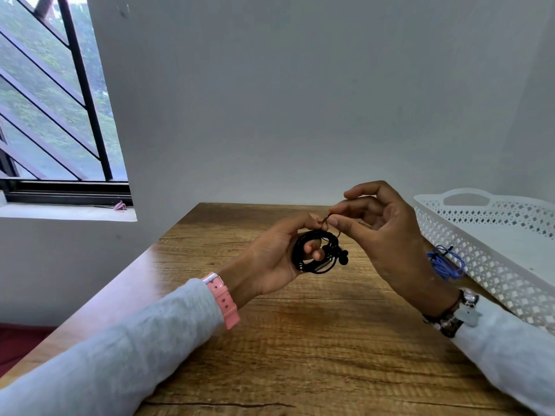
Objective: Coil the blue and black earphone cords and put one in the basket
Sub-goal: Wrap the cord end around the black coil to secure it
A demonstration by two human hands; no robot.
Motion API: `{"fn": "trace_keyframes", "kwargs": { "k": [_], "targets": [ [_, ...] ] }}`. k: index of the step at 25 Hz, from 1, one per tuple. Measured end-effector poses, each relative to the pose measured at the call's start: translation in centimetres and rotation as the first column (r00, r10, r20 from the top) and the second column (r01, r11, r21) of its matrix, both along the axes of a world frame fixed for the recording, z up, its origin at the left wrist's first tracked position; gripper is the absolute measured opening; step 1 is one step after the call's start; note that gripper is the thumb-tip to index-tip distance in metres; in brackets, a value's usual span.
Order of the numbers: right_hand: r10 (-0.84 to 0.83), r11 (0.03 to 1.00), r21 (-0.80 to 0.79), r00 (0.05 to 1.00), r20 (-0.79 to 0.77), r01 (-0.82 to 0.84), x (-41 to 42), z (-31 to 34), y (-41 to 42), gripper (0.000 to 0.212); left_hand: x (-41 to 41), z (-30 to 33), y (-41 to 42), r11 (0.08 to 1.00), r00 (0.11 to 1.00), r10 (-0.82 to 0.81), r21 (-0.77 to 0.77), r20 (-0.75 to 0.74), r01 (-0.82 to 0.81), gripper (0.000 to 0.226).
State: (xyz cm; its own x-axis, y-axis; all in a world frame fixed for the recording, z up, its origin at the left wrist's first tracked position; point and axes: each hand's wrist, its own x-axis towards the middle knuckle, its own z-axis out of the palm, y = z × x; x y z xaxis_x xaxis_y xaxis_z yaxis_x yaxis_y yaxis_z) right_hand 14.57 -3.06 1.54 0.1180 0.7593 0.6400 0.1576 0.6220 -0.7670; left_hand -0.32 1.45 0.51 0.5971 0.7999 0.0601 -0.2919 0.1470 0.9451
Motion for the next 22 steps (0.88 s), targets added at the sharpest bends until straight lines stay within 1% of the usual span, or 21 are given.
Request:
{"fn": "trace_keyframes", "kwargs": {
  "k": [9,14,18,22],
  "targets": [
    [-0.012,0.999,0.040,1.000,0.018,0.011,0.05,-0.27,0.07,0.030,0.11,0.08,-0.02,1.000,1.000,0.005,0.000,0.004,-0.005,0.013],
    [-0.024,0.997,0.076,0.998,0.053,0.020,-0.05,-0.39,0.02,0.032,0.03,0.13,-0.06,1.000,0.999,0.004,0.003,-0.039,-0.004,0.014],
    [-0.074,0.990,0.127,0.989,0.126,0.058,-0.18,-0.56,-0.08,0.035,0.14,0.03,-0.10,1.000,0.999,0.023,0.001,-0.040,-0.023,0.015],
    [-0.114,0.983,0.158,0.982,0.148,0.090,-0.18,-0.53,-0.12,0.035,0.22,-0.05,-0.05,1.000,0.999,0.030,-0.003,-0.011,-0.030,0.012]
  ]
}}
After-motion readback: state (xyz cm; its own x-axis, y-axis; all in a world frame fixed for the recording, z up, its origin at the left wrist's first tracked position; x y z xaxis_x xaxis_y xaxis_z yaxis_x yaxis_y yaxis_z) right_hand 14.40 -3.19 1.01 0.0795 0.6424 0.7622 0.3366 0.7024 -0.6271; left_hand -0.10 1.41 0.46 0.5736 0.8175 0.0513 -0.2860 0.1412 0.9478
